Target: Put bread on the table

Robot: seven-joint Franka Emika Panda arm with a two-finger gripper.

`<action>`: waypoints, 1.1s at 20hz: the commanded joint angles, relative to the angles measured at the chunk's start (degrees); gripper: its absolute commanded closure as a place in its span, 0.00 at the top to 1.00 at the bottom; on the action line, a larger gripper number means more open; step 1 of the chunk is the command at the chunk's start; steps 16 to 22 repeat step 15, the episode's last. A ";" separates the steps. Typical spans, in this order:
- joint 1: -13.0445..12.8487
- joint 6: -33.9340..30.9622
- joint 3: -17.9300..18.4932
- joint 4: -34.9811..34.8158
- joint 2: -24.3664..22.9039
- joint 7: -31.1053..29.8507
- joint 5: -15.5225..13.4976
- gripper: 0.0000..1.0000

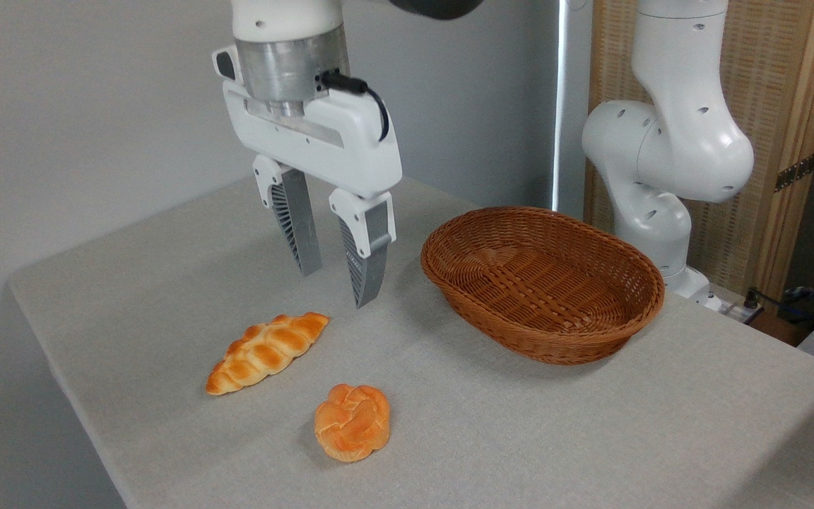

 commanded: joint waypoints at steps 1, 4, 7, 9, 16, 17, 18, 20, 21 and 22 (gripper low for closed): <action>0.56 -1.52 -2.25 0.90 0.17 -2.50 1.75 1.00; 0.56 -1.52 -2.87 0.99 0.35 -3.46 3.07 1.00; 0.56 -1.52 -2.96 0.90 0.44 -3.47 2.98 1.00; 0.56 -1.52 -2.96 0.81 0.52 -3.03 3.07 1.00; 0.56 -1.52 -2.96 0.81 0.43 -2.94 3.07 1.00; 0.56 -1.52 -2.96 0.81 0.43 -2.94 3.07 1.00; 0.56 -1.52 -2.96 0.81 0.43 -2.94 3.07 1.00; 0.56 -1.52 -2.96 0.81 0.43 -2.94 3.07 1.00; 0.56 -1.52 -2.96 0.81 0.43 -2.94 3.07 1.00; 0.56 -1.52 -2.96 0.81 0.43 -2.94 3.07 1.00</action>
